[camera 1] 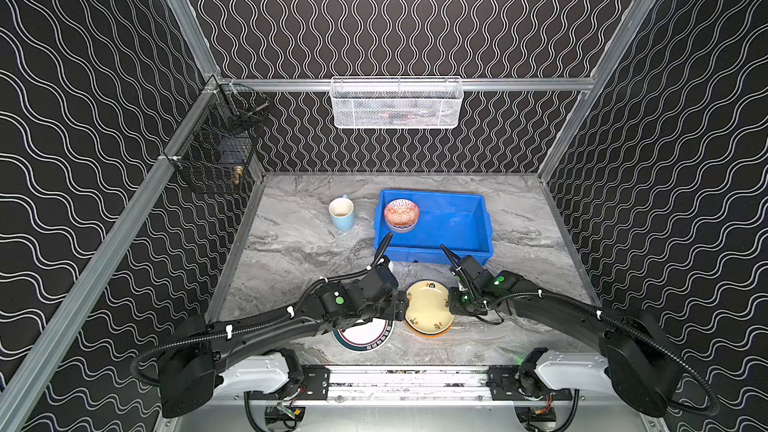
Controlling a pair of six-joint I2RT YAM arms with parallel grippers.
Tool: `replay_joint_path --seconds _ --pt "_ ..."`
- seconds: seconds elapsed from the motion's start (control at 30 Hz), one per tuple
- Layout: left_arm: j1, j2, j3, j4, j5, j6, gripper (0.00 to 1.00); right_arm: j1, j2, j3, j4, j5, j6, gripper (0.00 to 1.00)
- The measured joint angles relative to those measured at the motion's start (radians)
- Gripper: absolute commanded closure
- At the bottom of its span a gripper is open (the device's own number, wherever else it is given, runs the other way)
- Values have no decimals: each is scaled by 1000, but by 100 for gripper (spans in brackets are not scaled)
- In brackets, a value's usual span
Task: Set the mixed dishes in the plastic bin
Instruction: 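Tilt the cream plate up on edge with the right gripper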
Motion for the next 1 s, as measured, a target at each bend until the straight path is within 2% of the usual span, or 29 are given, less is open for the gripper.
replay_joint_path --seconds 0.63,1.0 --pt "118 31 26 18 62 50 15 -75 -103 -24 13 -54 -36 98" --pt "153 30 33 15 72 73 15 -98 -158 -15 -26 -86 -43 99"
